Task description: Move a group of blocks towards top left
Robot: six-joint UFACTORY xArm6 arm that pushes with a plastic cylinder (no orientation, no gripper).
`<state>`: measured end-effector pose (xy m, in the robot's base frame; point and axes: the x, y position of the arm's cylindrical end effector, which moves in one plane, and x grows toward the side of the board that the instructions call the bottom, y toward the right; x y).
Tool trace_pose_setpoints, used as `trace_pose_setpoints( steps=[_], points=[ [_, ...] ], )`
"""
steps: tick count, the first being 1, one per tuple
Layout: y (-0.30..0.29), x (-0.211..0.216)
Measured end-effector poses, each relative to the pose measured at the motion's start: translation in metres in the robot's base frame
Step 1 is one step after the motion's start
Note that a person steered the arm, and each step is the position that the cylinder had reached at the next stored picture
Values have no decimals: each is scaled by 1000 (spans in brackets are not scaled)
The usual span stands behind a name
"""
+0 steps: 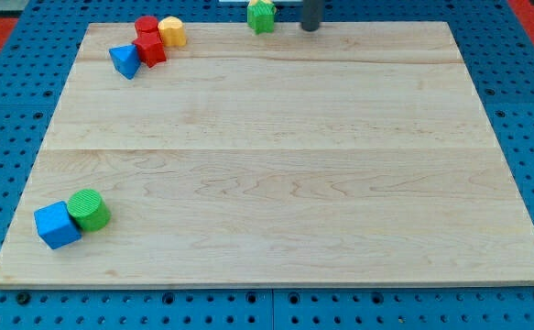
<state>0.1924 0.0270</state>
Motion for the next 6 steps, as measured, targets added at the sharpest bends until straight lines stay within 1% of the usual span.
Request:
trace_pose_setpoints(
  steps=[2,3,4,5,6],
  points=[
    [-219,1],
    [-199,1],
    [-147,0],
    [-125,27],
    [-157,62]
  ],
)
